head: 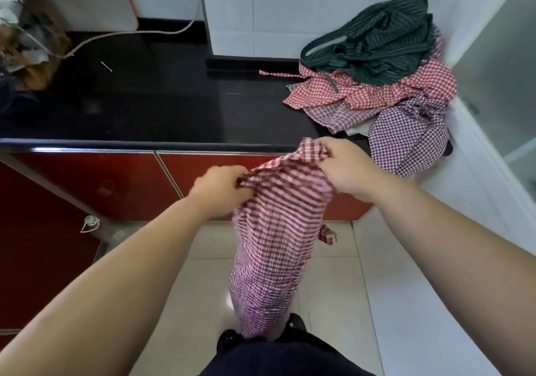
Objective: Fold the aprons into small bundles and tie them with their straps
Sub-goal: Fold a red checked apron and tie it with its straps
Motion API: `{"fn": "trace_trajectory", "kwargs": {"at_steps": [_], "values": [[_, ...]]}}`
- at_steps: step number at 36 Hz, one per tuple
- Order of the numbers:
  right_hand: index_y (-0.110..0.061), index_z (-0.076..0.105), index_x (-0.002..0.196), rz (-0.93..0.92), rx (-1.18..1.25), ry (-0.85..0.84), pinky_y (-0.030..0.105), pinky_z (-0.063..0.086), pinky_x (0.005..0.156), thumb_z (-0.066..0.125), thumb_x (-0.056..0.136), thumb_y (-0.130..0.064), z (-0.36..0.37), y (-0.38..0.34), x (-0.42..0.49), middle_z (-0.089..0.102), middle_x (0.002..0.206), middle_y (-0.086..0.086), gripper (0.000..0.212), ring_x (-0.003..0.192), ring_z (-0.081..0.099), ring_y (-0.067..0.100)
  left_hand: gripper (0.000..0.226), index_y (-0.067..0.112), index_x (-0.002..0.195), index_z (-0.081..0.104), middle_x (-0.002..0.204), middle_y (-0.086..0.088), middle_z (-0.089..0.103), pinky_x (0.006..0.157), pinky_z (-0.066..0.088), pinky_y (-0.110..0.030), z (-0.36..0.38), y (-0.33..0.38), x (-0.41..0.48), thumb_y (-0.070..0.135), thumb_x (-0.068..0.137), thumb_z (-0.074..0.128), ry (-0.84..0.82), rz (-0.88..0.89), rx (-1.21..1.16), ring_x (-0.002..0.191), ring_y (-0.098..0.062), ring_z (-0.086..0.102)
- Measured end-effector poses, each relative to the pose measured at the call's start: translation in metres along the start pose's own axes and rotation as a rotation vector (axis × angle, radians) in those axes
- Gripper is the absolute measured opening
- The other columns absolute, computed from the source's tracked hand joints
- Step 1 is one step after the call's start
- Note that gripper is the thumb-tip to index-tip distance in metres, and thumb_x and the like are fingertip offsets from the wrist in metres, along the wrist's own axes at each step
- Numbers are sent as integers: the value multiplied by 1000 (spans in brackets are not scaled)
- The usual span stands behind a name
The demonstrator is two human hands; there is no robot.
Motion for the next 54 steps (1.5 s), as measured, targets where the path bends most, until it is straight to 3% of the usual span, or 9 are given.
{"fn": "trace_trajectory", "kwargs": {"at_steps": [9,15,18,22,27,32,42,49,54], "values": [[-6,61,116,-180,-235,294,28,38,70,44,92,-1,-6,-9,12,64,107,12,30,91,57,24,32,27,69,54,77,9,55,97,35,-47,-28,-35,-9,49,91,50,101,-173,367,90,-20,50],[-29,59,92,-13,671,245,28,49,85,35,103,-14,-1,-15,19,63,94,-10,30,88,60,10,27,2,91,70,92,-4,72,75,52,-27,-32,-47,-30,23,75,78,36,-172,-384,89,-20,67],[-20,61,108,14,575,201,28,46,86,35,104,-25,4,-23,26,63,108,-4,26,98,58,16,24,14,70,71,72,6,73,64,48,-17,-27,-44,-38,37,75,77,-62,-201,-516,71,-5,69],[-8,67,92,-24,203,-26,24,38,62,47,99,-22,20,-38,31,63,75,3,25,71,56,15,37,13,58,56,56,5,62,59,44,-26,-66,-72,-43,34,85,70,374,-258,-414,60,-11,63],[-10,69,85,150,436,-315,25,39,56,54,96,-27,51,-43,21,59,60,0,26,53,55,12,37,11,115,57,128,-17,48,94,38,-33,-106,-113,-63,42,96,51,901,-521,-390,113,-36,50],[-14,68,99,230,699,-473,29,53,72,48,97,-41,70,-63,10,75,89,2,34,77,70,16,87,11,131,46,133,-18,56,103,36,-57,-26,-93,-31,78,86,16,196,-670,-1217,118,-38,52],[-9,69,88,201,838,-534,39,51,89,42,98,-46,58,-60,5,72,91,8,46,85,68,23,61,39,152,13,151,-3,37,115,25,-50,-25,-31,-12,62,97,29,115,-193,-1054,135,-27,39],[-9,66,100,234,780,-468,38,52,87,49,94,-46,46,-48,2,73,88,3,41,86,70,20,17,1,76,52,85,-11,59,87,43,-42,14,-16,-13,17,80,46,-230,-123,-979,84,-27,53],[-14,68,111,238,726,-399,42,51,91,47,94,-47,27,-35,5,72,105,8,43,98,68,26,20,4,99,66,98,-3,68,94,44,-35,36,-11,-17,12,82,58,-436,-46,-643,94,-18,61]]}}
Point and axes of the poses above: each hand's wrist, its own x-axis towards the middle knuckle, its own z-axis out of the palm, y = z × x, the point moved 8 cm from there along x, towards the middle knuckle
